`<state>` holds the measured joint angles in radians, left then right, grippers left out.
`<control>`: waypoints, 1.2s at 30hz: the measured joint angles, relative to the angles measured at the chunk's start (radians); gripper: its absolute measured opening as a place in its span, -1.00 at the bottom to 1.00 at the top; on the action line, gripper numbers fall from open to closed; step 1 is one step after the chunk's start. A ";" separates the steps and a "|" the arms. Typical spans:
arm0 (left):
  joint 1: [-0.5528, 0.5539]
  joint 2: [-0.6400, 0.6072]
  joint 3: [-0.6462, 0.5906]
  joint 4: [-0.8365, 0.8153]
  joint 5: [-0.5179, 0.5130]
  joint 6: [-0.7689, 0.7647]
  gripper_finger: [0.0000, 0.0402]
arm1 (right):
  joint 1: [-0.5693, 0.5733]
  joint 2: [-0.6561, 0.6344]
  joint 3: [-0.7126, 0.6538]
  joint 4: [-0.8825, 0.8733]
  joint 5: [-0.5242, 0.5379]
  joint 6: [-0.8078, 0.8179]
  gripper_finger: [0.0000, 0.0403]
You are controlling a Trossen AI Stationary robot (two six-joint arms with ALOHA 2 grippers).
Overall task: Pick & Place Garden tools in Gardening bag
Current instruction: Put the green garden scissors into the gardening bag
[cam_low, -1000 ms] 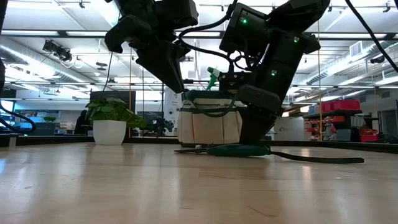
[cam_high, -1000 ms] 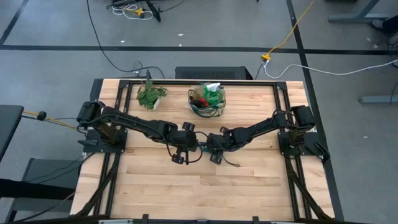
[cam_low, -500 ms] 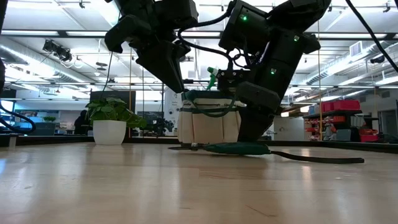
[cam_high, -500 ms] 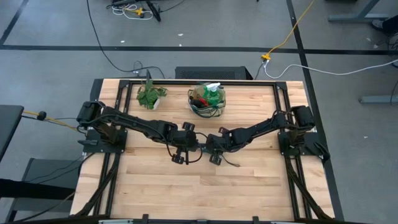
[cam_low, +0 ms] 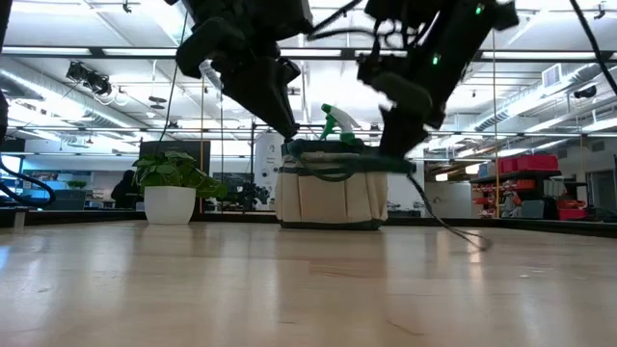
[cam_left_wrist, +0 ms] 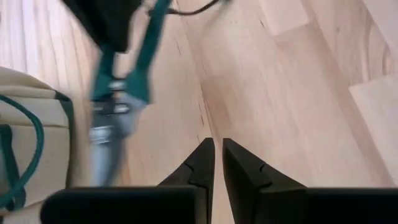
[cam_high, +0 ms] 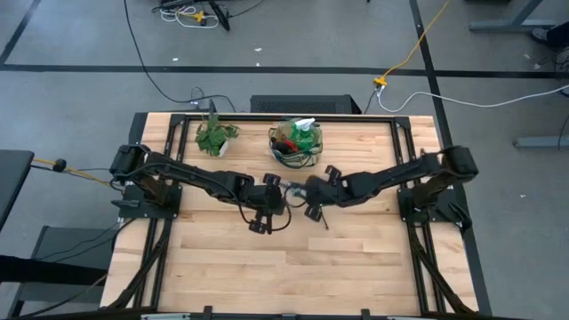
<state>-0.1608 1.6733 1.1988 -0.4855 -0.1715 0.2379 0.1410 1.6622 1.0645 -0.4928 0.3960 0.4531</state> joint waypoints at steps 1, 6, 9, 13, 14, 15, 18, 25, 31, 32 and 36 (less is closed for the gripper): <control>0.000 0.000 0.000 0.008 0.000 -0.001 -0.80 | -0.001 -0.021 0.000 -0.005 0.020 0.002 -0.89; -0.001 0.000 0.000 0.044 0.000 -0.021 -0.80 | -0.002 -0.134 0.000 -0.053 0.114 0.002 -0.89; 0.000 -0.001 0.000 0.078 -0.001 -0.045 -0.80 | -0.002 -0.201 0.000 -0.059 0.154 -0.011 -0.89; 0.000 -0.017 -0.001 0.131 -0.013 -0.051 -0.81 | -0.002 -0.274 0.000 -0.080 0.201 -0.022 -0.89; 0.000 -0.023 -0.002 0.145 -0.015 -0.052 -0.81 | -0.002 -0.291 0.000 -0.088 0.208 -0.025 -0.89; 0.000 -0.031 -0.001 0.177 -0.016 -0.052 -0.80 | -0.002 -0.308 0.000 -0.091 0.220 -0.028 -0.89; 0.002 -0.060 -0.001 0.240 -0.020 -0.052 -0.81 | -0.002 -0.361 0.000 -0.096 0.245 -0.039 -0.89; 0.008 -0.158 -0.002 0.349 -0.071 -0.100 -0.80 | 0.024 -0.479 0.000 -0.004 0.245 -0.114 -0.89; 0.007 -0.258 -0.002 0.462 -0.055 -0.146 -0.80 | 0.080 -0.534 0.001 0.203 0.159 -0.265 -0.89; 0.007 -0.274 -0.002 0.473 -0.041 -0.155 -0.80 | 0.090 -0.537 0.002 0.240 0.142 -0.290 -0.89; 0.007 -0.331 -0.002 0.524 0.021 -0.198 -0.80 | 0.119 -0.541 0.002 0.373 0.089 -0.373 -0.89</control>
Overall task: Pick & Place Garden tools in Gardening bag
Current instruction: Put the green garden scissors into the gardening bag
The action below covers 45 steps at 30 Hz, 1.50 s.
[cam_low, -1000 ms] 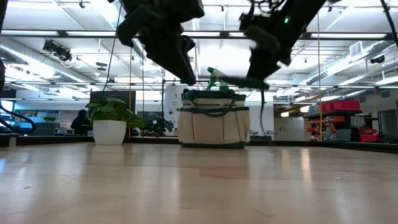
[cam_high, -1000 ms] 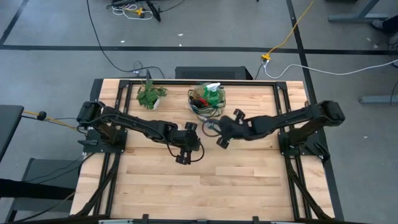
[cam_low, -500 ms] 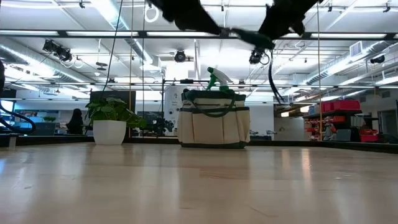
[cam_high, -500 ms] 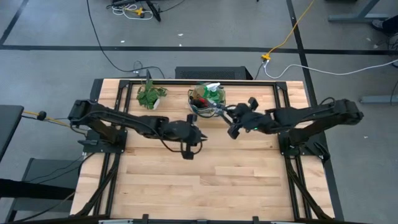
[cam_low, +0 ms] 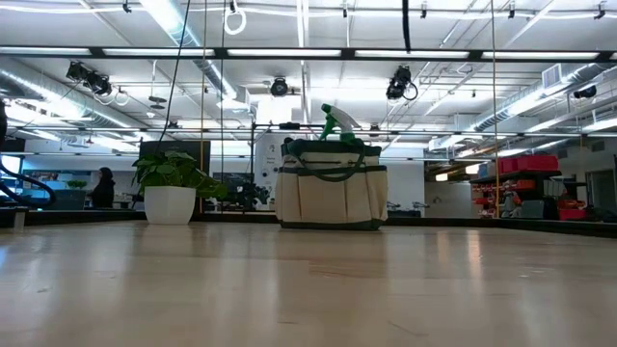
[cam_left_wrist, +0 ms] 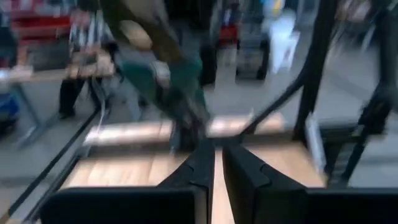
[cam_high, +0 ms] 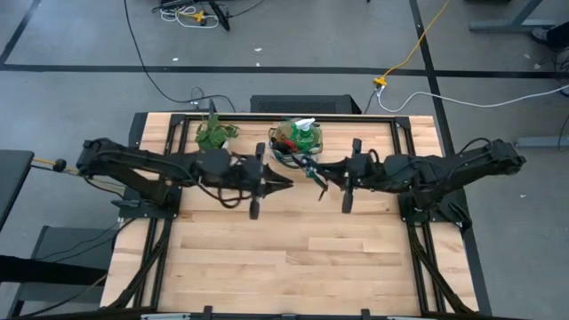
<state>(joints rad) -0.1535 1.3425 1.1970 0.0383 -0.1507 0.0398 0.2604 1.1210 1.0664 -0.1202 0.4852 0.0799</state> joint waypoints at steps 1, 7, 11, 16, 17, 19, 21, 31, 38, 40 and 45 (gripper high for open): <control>0.000 -0.008 0.003 0.027 0.015 -0.004 -0.80 | 0.004 0.000 0.000 0.030 -0.020 -0.015 -0.89; 0.007 -0.069 0.001 0.040 0.069 -0.060 -0.80 | 0.019 0.037 0.000 0.242 -0.138 -0.091 -0.89; 0.011 -0.075 0.001 0.078 0.068 -0.076 -0.70 | 0.019 0.074 0.000 0.316 -0.212 -0.122 -0.89; 0.016 -0.080 0.002 0.082 0.085 -0.082 -0.42 | 0.013 0.106 0.000 0.360 -0.213 -0.139 -0.89; 0.016 -0.079 0.001 0.080 0.101 -0.081 -0.37 | 0.013 0.113 0.000 0.377 -0.215 -0.142 -0.89; 0.016 -0.079 0.001 0.082 0.125 -0.081 -0.25 | 0.010 0.116 0.000 0.372 -0.213 -0.145 -0.89; 0.014 -0.079 0.001 0.083 0.134 -0.077 -0.14 | 0.006 0.119 0.000 0.384 -0.217 -0.145 -0.89; 0.014 -0.079 0.001 0.093 0.144 -0.003 0.06 | -0.017 0.122 0.000 0.421 -0.343 -0.168 -0.89; 0.014 -0.078 0.001 0.130 0.150 0.058 0.01 | -0.039 0.144 0.000 0.469 -0.410 -0.168 -0.89; 0.014 -0.078 0.001 0.138 0.154 0.062 0.00 | -0.049 0.156 0.000 0.479 -0.431 -0.167 -0.89; 0.014 -0.078 0.001 0.141 0.154 0.085 -0.01 | -0.074 0.185 0.000 0.543 -0.496 -0.155 -0.89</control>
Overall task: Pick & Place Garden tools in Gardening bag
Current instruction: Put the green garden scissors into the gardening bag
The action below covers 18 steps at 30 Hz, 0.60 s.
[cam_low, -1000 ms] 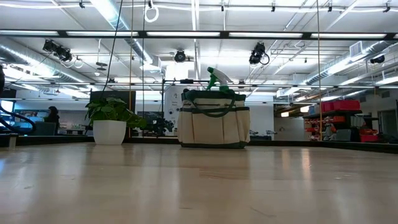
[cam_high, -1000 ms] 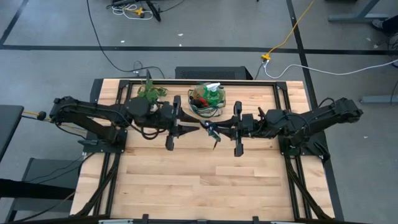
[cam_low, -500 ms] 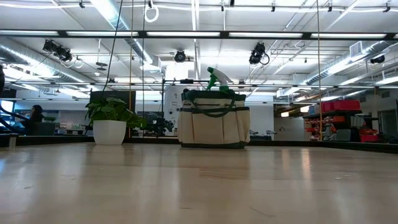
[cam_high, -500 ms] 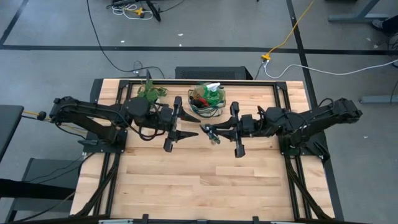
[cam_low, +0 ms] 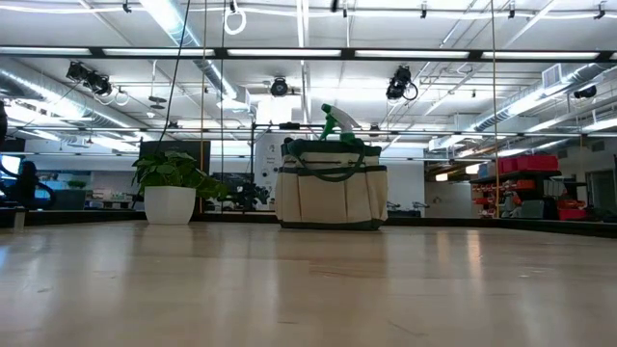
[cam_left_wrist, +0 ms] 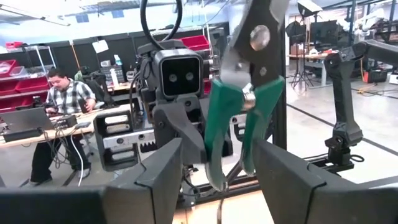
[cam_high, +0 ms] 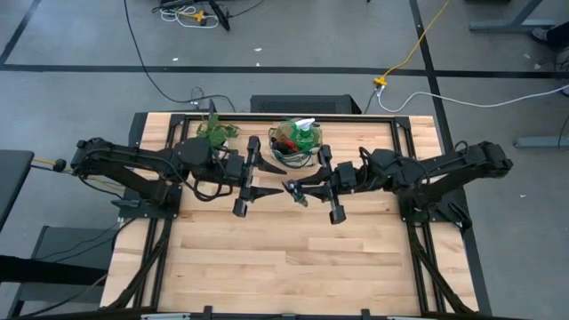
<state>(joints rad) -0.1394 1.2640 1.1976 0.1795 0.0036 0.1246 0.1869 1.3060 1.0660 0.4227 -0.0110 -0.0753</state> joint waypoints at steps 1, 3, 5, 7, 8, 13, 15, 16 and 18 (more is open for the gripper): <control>0.000 0.000 0.000 0.000 0.000 0.000 -0.01 | -0.004 0.005 0.000 0.004 -0.013 0.000 -0.89; 0.001 0.000 0.000 0.000 -0.001 0.003 -0.01 | -0.010 0.012 0.000 0.016 -0.038 0.006 -0.89; 0.002 0.000 0.000 0.002 -0.002 0.003 -0.01 | -0.016 0.013 0.000 0.025 -0.043 0.007 -0.89; 0.004 0.000 0.000 0.004 -0.002 0.013 -0.01 | -0.017 0.013 0.000 0.031 -0.044 0.008 -0.89; 0.005 0.000 0.000 0.003 -0.002 0.019 -0.01 | -0.017 0.013 0.000 0.030 -0.051 0.008 -0.89; 0.006 0.006 0.000 0.017 -0.003 0.027 -0.01 | -0.016 0.013 0.000 0.061 -0.096 0.007 -0.89; 0.006 0.015 0.000 0.033 -0.003 0.029 -0.01 | -0.016 0.013 0.000 0.058 -0.097 0.007 -0.89; 0.006 0.022 0.000 0.042 -0.003 0.029 -0.01 | -0.016 0.013 0.000 0.057 -0.096 0.007 -0.89; 0.006 0.041 0.001 0.071 -0.003 0.030 -0.01 | -0.016 0.018 0.000 0.065 -0.096 0.007 -0.89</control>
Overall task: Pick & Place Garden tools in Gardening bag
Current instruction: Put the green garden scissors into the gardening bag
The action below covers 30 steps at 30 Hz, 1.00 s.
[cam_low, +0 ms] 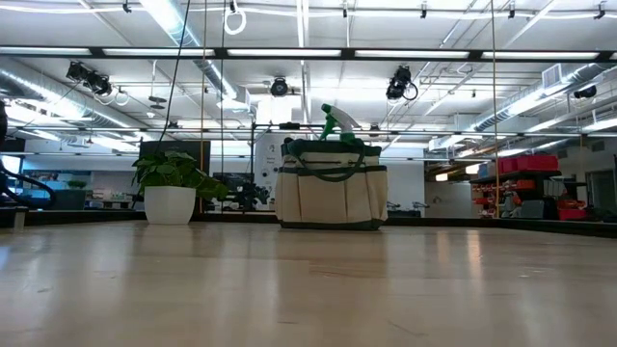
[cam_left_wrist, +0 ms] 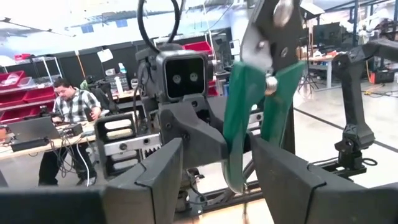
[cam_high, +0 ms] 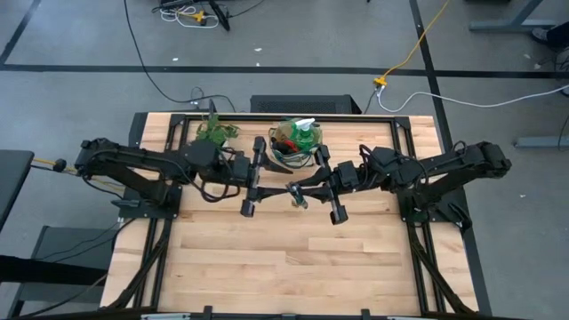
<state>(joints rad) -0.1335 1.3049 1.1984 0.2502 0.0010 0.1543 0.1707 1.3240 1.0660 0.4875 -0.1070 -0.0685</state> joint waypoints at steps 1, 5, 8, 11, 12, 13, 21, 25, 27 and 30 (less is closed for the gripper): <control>0.002 0.010 0.000 0.008 0.000 0.000 -0.01 | 0.000 0.003 0.000 0.002 0.000 0.000 -0.89; 0.004 0.036 -0.001 0.034 0.013 0.008 -0.01 | 0.000 0.015 0.000 0.000 -0.001 0.006 -0.89; 0.004 0.037 -0.001 0.040 0.036 0.015 -0.01 | 0.001 0.022 0.000 0.005 -0.004 0.006 -0.89; 0.004 0.038 -0.001 0.050 0.086 0.015 -0.01 | 0.000 0.023 0.000 -0.010 -0.002 0.000 -0.89; 0.004 0.038 -0.001 0.060 0.099 0.015 -0.01 | 0.000 0.024 0.000 -0.016 0.000 0.000 -0.89; 0.004 0.038 -0.001 0.066 0.108 0.014 -0.01 | 0.000 0.025 0.000 -0.018 0.002 0.000 -0.89; 0.004 0.037 -0.001 0.080 0.130 0.015 -0.02 | 0.000 0.024 0.000 -0.014 0.002 -0.003 -0.89; 0.004 0.040 -0.001 0.075 0.130 0.014 -0.08 | 0.000 0.024 0.000 -0.012 0.002 -0.010 -0.89; 0.003 0.050 -0.001 0.086 0.130 0.014 -0.12 | 0.000 0.024 0.000 -0.010 0.002 -0.016 -0.89; 0.004 0.068 0.001 0.107 0.130 0.014 -0.17 | 0.000 0.024 0.000 -0.010 0.002 -0.019 -0.89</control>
<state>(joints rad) -0.1292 1.3730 1.1991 0.3575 0.1307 0.1688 0.1703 1.3483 1.0660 0.4770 -0.1052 -0.0871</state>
